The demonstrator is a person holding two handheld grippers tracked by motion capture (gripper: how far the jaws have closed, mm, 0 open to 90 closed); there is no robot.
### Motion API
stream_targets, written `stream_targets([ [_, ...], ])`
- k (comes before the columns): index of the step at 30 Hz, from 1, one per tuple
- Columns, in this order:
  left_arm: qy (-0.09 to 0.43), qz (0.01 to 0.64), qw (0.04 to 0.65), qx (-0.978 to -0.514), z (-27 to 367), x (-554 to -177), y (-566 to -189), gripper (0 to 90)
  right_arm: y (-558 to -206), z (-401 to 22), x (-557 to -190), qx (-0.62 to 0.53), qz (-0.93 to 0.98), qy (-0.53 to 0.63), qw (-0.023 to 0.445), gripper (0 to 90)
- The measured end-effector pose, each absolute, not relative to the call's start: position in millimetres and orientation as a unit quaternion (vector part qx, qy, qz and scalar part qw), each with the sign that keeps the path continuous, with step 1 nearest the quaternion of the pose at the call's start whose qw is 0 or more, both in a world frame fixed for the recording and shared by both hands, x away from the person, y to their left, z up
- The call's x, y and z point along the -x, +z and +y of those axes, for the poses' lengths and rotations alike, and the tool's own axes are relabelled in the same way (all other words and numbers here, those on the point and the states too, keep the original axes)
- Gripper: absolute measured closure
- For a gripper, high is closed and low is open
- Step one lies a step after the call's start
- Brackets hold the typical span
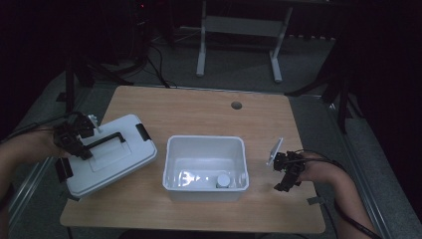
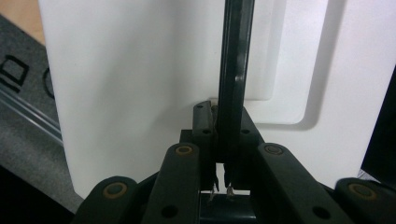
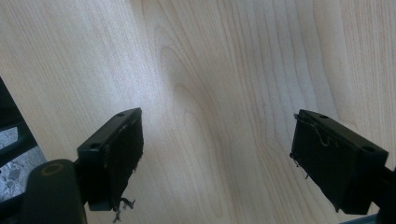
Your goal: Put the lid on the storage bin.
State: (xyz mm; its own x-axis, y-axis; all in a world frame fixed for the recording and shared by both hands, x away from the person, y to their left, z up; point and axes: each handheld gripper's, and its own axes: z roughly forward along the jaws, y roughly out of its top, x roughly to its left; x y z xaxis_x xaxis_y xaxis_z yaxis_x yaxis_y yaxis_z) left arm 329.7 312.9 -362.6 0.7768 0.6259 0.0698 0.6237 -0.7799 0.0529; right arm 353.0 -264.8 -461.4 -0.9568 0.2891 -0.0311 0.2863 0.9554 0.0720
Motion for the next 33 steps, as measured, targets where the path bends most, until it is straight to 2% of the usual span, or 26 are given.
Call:
stream_targets([
  [8,0.067,0.32,0.04,-0.944,306,-323,-317,83.5,-457,-260,-350,-0.138,0.989,0.034,0.028,16.5],
  [17,0.084,0.268,0.066,-0.958,265,-321,-286,83.5,-457,-259,-349,-0.139,0.989,0.035,0.028,16.5],
  [33,0.081,0.146,0.076,-0.983,173,-324,-276,83.5,-460,-262,-349,-0.141,0.989,0.035,0.024,16.5],
])
